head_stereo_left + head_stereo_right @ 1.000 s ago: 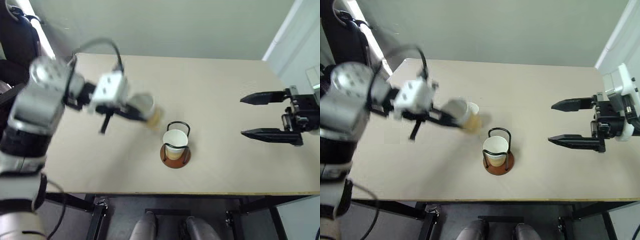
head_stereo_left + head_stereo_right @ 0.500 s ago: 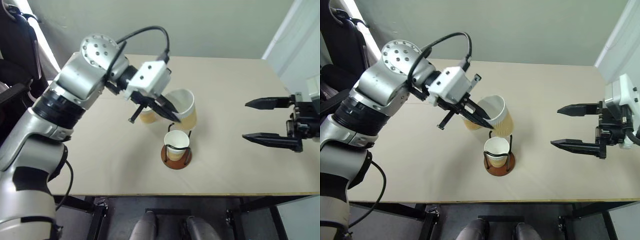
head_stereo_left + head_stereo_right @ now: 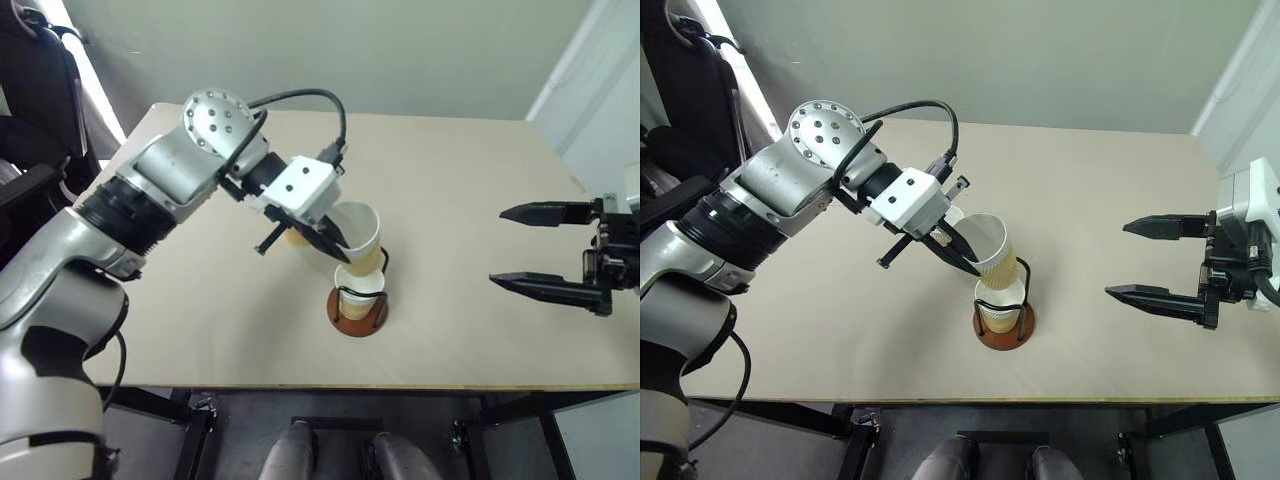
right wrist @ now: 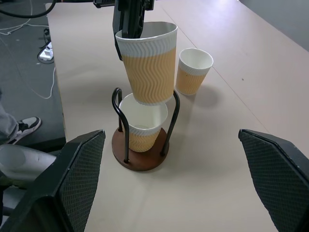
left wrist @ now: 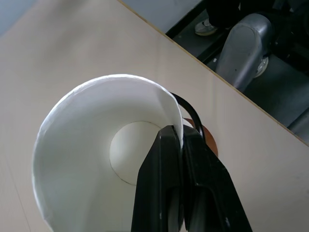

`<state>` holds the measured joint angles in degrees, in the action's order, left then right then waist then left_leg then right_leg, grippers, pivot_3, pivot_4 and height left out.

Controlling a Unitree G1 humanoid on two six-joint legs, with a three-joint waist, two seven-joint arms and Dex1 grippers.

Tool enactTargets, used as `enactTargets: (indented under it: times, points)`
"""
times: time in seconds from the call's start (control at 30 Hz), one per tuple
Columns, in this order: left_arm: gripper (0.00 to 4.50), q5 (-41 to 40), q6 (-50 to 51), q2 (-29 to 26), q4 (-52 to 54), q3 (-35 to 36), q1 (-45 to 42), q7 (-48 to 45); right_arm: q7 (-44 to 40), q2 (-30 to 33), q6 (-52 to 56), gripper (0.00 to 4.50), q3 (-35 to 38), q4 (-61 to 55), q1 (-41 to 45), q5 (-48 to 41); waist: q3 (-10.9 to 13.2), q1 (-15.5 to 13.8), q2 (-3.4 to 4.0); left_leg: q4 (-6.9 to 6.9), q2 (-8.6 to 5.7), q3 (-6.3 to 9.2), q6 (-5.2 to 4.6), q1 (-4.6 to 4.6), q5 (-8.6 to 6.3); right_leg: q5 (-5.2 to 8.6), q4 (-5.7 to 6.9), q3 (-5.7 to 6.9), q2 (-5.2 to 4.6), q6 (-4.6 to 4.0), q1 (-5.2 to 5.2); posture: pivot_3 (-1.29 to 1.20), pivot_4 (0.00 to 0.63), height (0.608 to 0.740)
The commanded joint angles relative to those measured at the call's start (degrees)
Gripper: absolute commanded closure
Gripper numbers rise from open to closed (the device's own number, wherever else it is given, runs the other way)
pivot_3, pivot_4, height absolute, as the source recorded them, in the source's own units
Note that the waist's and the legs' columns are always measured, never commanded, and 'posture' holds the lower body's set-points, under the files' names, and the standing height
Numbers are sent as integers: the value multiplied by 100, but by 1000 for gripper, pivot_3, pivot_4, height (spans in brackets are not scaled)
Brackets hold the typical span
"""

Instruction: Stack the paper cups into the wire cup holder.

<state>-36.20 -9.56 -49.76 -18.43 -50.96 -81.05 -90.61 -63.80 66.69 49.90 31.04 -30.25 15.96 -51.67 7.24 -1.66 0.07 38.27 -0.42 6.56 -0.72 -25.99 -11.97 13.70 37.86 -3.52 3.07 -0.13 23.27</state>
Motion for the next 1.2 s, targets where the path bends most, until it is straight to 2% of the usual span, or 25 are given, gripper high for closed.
enactTargets:
  times: [0.03,0.2,0.27,0.37,0.47,0.63,0.67,0.77,0.83,0.93,1.03,1.2]
  points:
    - [4492,-27,-118,-20,141,48,-158,-189,56,147,-28,0,251,-109,-2,-90,0,-1,0,0,0,0,0,0,0,0,0,0,0,0,0,0,150,740]
    - [4492,-46,236,52,406,286,-48,-189,124,151,-20,0,217,-119,-15,-82,0,-1,0,0,0,-4,-2,-4,-1,1,0,0,0,1,3,0,150,740]
    - [4083,-55,245,6,474,240,-33,-189,144,163,-26,0,183,-112,5,-90,0,-1,1,0,-1,-7,-4,-3,-2,1,-2,-1,0,3,3,0,150,740]
    - [3190,103,126,31,353,212,-26,-189,169,180,-34,0,146,-88,26,-88,1,-1,1,0,0,-9,-4,-1,-2,1,-1,-3,0,4,3,0,150,740]
    - [2027,223,20,120,225,270,-22,-189,183,193,-48,0,123,-81,13,-87,1,-1,1,0,0,-9,-4,1,-2,1,-1,-4,-1,4,1,0,150,740]
    - [222,380,-97,433,-175,672,-6,-189,159,223,-98,0,46,-26,64,-66,1,-6,1,1,0,-10,-4,-2,-3,1,-1,-6,-1,6,2,0,150,740]
    - [30,404,-92,488,-254,798,2,-189,142,229,-111,0,39,-16,67,-60,1,-5,1,1,0,-11,-4,-3,-3,0,-1,-6,-2,6,4,0,150,740]
    - [30,379,304,583,-584,1391,0,-189,85,239,-143,0,41,10,91,-80,1,-3,2,0,0,-16,-6,-2,-4,1,-1,-8,-1,8,6,0,150,740]
    - [30,740,494,604,-1162,1756,-10,-132,36,239,-149,0,73,19,80,-101,1,-2,3,-1,1,-21,-7,-1,-4,1,1,-10,-1,9,7,0,150,740]
    - [30,1728,75,527,-2248,1903,182,99,-12,231,-160,0,74,26,77,-122,-5,7,15,-2,2,-25,-7,8,-4,2,3,-19,-1,10,5,0,150,740]
    - [30,2583,-608,771,-3320,1992,375,658,-20,224,-202,0,3,71,115,-89,-6,3,21,-3,2,-29,-9,12,-4,2,5,-27,-1,11,6,0,150,740]
    - [30,3118,-965,1344,-4530,2423,356,1139,-8,227,-261,0,-117,132,186,-47,0,-73,12,13,-2,-30,-21,-17,-8,-4,2,-27,-5,22,22,0,150,740]
